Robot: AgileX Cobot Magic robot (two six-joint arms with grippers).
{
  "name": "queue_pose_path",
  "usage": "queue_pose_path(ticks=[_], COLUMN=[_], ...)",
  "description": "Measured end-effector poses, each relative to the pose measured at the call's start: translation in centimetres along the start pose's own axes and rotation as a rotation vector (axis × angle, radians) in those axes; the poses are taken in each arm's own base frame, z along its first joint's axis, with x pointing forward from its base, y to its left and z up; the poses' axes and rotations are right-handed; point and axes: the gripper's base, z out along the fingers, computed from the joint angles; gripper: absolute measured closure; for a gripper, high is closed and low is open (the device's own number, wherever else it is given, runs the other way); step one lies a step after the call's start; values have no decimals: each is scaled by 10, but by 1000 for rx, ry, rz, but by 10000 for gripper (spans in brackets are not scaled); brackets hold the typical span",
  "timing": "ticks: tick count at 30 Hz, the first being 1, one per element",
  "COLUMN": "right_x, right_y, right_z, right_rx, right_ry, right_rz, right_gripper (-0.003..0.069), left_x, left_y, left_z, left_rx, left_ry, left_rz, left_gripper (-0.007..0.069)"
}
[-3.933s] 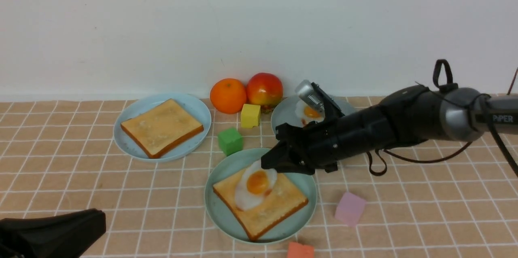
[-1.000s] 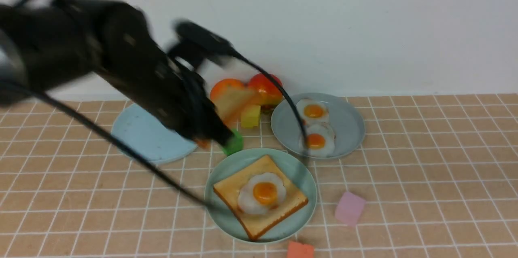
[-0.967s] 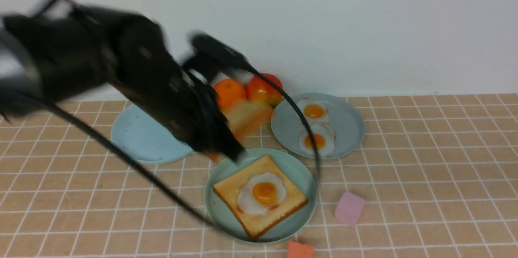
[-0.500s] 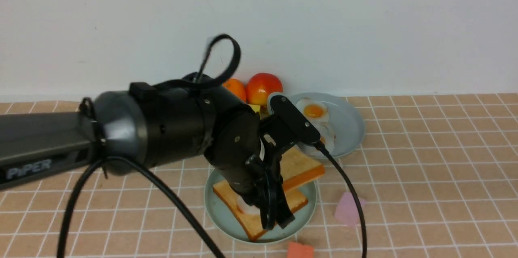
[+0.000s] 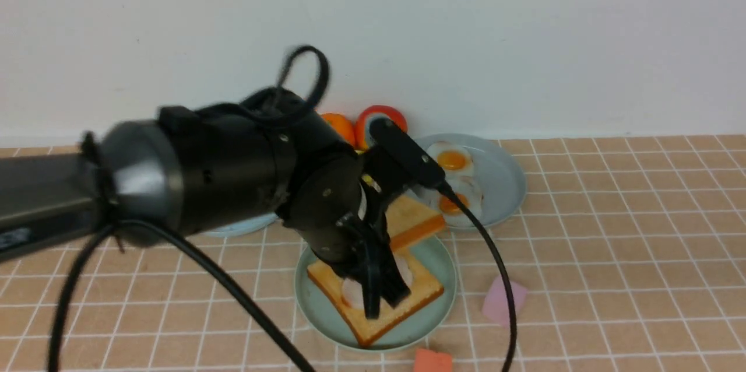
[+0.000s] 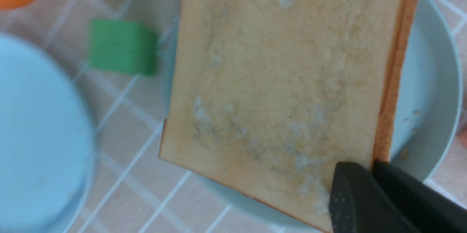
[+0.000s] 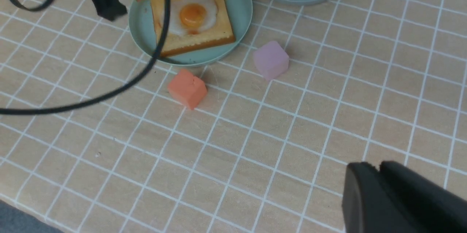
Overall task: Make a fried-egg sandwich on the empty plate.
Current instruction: Use the left arm to place a slice of bread on the fried egg in the middle
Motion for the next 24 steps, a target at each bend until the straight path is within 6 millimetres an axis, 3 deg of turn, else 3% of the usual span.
queue_pose_path(ticks=[3,13,24], right_x=[0,-3,-3], right_y=[0,-2,-2], right_z=[0,0,0], right_rx=[5,17,17], right_ry=[-1,-36,-29], right_rz=[-2,-4,-4], right_gripper=[582,582,575], left_x=[2,7,11], left_y=[1,-7,-14], left_z=[-1,38,57], left_rx=[-7,10,47], left_ry=[21,95,132], left_rz=[-36,-29,1], left_gripper=[603,603,603])
